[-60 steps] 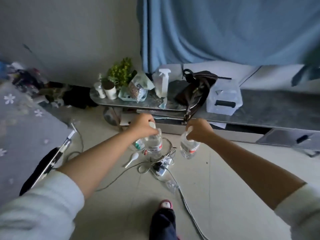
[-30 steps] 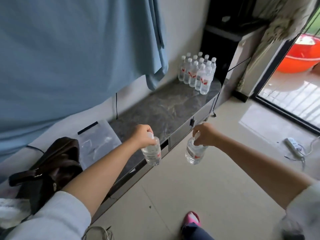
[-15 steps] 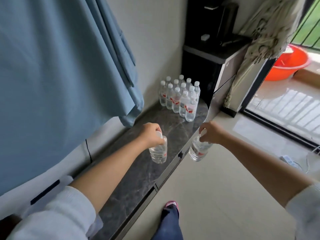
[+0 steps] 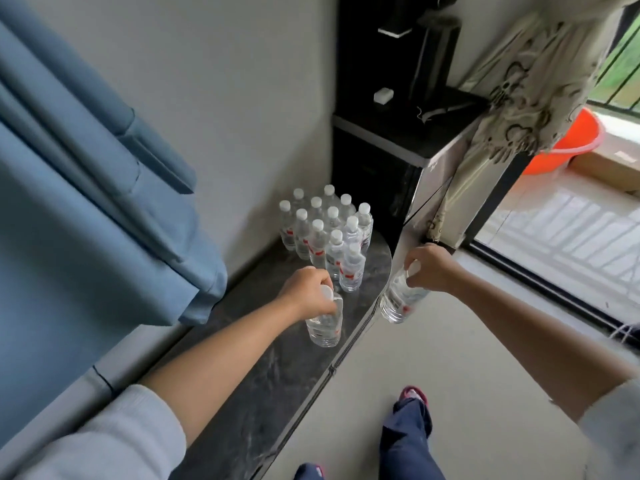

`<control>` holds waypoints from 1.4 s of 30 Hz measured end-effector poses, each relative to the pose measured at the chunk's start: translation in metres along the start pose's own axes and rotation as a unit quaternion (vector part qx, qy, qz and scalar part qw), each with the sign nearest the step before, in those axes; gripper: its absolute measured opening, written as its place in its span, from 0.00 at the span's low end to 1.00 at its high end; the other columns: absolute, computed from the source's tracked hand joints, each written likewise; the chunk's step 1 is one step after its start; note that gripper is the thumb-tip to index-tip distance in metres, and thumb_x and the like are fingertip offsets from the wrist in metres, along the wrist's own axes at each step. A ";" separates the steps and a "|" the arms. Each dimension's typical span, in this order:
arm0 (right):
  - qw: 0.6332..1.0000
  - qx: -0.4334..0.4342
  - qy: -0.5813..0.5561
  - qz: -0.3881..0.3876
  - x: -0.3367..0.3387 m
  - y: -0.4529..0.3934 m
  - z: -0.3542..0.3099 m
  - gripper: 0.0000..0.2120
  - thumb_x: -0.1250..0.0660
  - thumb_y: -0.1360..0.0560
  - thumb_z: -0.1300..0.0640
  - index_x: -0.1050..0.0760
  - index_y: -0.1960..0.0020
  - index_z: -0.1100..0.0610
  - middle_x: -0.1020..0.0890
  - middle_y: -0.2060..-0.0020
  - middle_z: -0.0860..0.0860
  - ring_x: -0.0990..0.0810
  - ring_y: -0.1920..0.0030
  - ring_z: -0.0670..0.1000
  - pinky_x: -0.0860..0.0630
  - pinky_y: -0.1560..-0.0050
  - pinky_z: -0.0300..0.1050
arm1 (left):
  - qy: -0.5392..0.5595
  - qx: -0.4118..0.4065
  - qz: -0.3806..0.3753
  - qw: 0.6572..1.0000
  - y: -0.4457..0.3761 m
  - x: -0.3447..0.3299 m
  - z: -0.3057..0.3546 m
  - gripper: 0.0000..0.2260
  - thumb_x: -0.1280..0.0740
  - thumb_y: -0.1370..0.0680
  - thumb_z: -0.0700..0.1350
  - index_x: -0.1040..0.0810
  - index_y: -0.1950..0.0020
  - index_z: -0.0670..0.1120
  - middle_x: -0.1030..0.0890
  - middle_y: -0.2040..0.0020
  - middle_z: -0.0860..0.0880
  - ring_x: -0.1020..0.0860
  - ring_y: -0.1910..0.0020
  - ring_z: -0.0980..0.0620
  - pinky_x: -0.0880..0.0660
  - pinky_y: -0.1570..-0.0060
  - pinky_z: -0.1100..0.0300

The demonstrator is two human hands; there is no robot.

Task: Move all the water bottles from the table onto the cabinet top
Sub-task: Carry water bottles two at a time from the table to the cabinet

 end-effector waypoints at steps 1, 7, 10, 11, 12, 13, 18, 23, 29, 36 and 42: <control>1.000 0.007 0.011 -0.009 0.005 -0.013 0.007 0.14 0.31 0.32 0.65 0.21 0.47 0.62 0.26 0.51 0.58 0.27 0.51 0.56 0.33 0.61 0.39 | 0.003 0.009 -0.003 1.000 -0.012 -0.003 0.006 0.07 0.29 0.31 0.42 0.26 0.59 0.47 0.28 0.54 0.51 0.29 0.55 0.52 0.32 0.56 0.62; 0.992 0.085 0.064 -0.073 0.039 -0.095 0.048 0.15 0.33 0.31 0.65 0.22 0.45 0.61 0.31 0.55 0.52 0.30 0.53 0.51 0.34 0.57 0.39 | 0.040 0.095 0.012 0.995 -0.087 -0.024 0.057 0.09 0.28 0.31 0.44 0.23 0.53 0.45 0.23 0.46 0.46 0.26 0.52 0.50 0.29 0.53 0.59; 0.988 0.100 0.073 -0.089 0.048 -0.126 0.067 0.15 0.33 0.30 0.65 0.23 0.43 0.60 0.34 0.53 0.52 0.33 0.53 0.50 0.34 0.56 0.40 | 0.062 0.136 0.029 0.988 -0.117 -0.035 0.076 0.14 0.28 0.31 0.44 0.22 0.48 0.41 0.22 0.44 0.46 0.23 0.45 0.46 0.27 0.50 0.58; 0.988 0.102 0.069 -0.091 0.050 -0.135 0.072 0.15 0.33 0.30 0.65 0.23 0.43 0.59 0.34 0.53 0.52 0.33 0.53 0.49 0.33 0.56 0.40 | 0.072 0.144 0.034 0.986 -0.126 -0.038 0.082 0.14 0.28 0.31 0.44 0.22 0.48 0.41 0.22 0.46 0.46 0.23 0.47 0.47 0.29 0.52 0.59; 0.988 0.105 0.067 -0.095 0.052 -0.144 0.078 0.15 0.34 0.30 0.65 0.24 0.43 0.59 0.34 0.53 0.52 0.33 0.53 0.49 0.34 0.56 0.40 | 0.080 0.152 0.040 0.984 -0.135 -0.041 0.088 0.12 0.28 0.30 0.43 0.22 0.49 0.42 0.23 0.49 0.47 0.24 0.50 0.48 0.31 0.55 0.61; 0.987 0.109 0.066 -0.099 0.054 -0.154 0.083 0.15 0.34 0.30 0.65 0.24 0.43 0.59 0.34 0.52 0.52 0.33 0.53 0.50 0.34 0.56 0.40 | 0.090 0.162 0.049 0.981 -0.145 -0.045 0.093 0.09 0.29 0.30 0.43 0.23 0.51 0.44 0.24 0.51 0.48 0.26 0.53 0.50 0.32 0.56 0.62; 0.979 0.139 0.081 -0.126 0.061 -0.200 0.092 0.15 0.34 0.29 0.64 0.24 0.43 0.60 0.28 0.45 0.58 0.27 0.50 0.56 0.26 0.49 0.46 | 0.130 0.239 0.079 0.959 -0.192 -0.056 0.104 0.10 0.31 0.28 0.46 0.25 0.50 0.45 0.22 0.44 0.46 0.23 0.45 0.45 0.26 0.47 0.56; 0.970 0.144 0.102 -0.169 0.053 -0.240 0.098 0.16 0.35 0.28 0.63 0.26 0.41 0.59 0.35 0.51 0.53 0.28 0.52 0.55 0.28 0.54 0.45 | 0.136 0.268 0.068 0.951 -0.237 -0.074 0.106 0.16 0.32 0.27 0.44 0.26 0.42 0.39 0.23 0.41 0.42 0.24 0.42 0.44 0.27 0.47 0.56; 0.971 0.109 0.091 -0.192 0.034 -0.277 0.101 0.18 0.34 0.29 0.64 0.28 0.39 0.61 0.30 0.38 0.58 0.25 0.43 0.58 0.28 0.52 0.43 | 0.124 0.297 0.053 0.945 -0.274 -0.091 0.101 0.11 0.34 0.25 0.40 0.24 0.44 0.40 0.22 0.42 0.44 0.25 0.40 0.46 0.27 0.49 0.58; 0.950 0.129 0.107 -0.262 -0.001 -0.316 0.103 0.18 0.36 0.28 0.65 0.29 0.38 0.62 0.32 0.36 0.59 0.25 0.40 0.58 0.28 0.47 0.42 | 0.143 0.372 0.030 0.917 -0.300 -0.109 0.082 0.04 0.35 0.27 0.37 0.24 0.53 0.42 0.22 0.43 0.44 0.22 0.44 0.47 0.28 0.52 0.60; 0.924 0.188 0.122 -0.311 -0.030 -0.344 0.097 0.17 0.36 0.26 0.64 0.29 0.37 0.62 0.32 0.35 0.57 0.26 0.39 0.57 0.28 0.48 0.41 | 0.142 0.425 0.055 0.892 -0.318 -0.118 0.069 0.14 0.37 0.24 0.41 0.27 0.39 0.41 0.23 0.40 0.44 0.24 0.40 0.48 0.28 0.42 0.59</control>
Point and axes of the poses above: each hand's wrist, its own y-axis away from the middle knuckle, its own x-axis out of the back of the hand, z = x × y, the point moved 2 cm from there along -y, towards the middle knuckle
